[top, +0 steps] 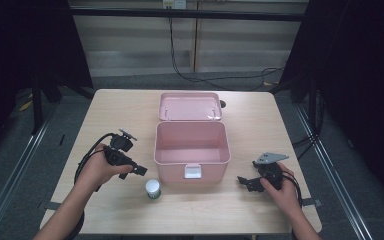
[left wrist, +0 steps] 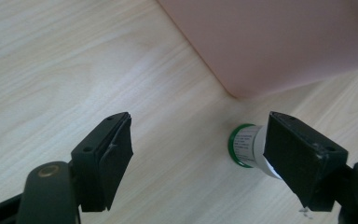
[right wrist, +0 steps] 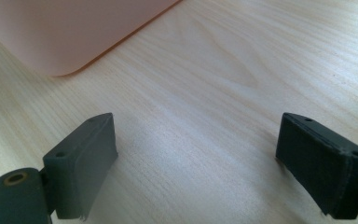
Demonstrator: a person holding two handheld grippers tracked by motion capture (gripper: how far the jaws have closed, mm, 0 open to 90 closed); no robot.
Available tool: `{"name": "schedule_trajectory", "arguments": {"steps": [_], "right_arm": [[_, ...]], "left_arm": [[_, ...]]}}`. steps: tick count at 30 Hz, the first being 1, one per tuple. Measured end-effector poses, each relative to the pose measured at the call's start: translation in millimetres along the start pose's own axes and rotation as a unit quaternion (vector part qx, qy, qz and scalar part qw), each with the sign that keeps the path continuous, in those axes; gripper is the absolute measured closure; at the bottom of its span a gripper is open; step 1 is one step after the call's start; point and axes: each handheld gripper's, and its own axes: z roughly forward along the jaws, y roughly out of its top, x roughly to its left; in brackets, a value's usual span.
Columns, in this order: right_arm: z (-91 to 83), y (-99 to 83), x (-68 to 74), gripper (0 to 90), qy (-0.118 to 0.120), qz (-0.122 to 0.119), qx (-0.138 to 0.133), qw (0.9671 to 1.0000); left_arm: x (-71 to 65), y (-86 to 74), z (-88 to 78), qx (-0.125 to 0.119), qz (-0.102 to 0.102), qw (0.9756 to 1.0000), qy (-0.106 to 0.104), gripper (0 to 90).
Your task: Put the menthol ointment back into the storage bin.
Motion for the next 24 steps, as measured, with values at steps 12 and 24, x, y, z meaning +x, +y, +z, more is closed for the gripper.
{"name": "schedule_trajectory", "arguments": {"steps": [12,24], "right_arm": [[0.0,0.0,0.0,11.5,0.0,0.0,0.0,1.0],[0.0,0.0,0.0,11.4,0.0,0.0,0.0,1.0]], "left_arm": [[-21.1,-3.4,13.9,0.026,0.032,0.999,-0.016,23.1],[-34.8,-6.8,21.6,0.053,0.048,0.9968,-0.036,23.3]]}}
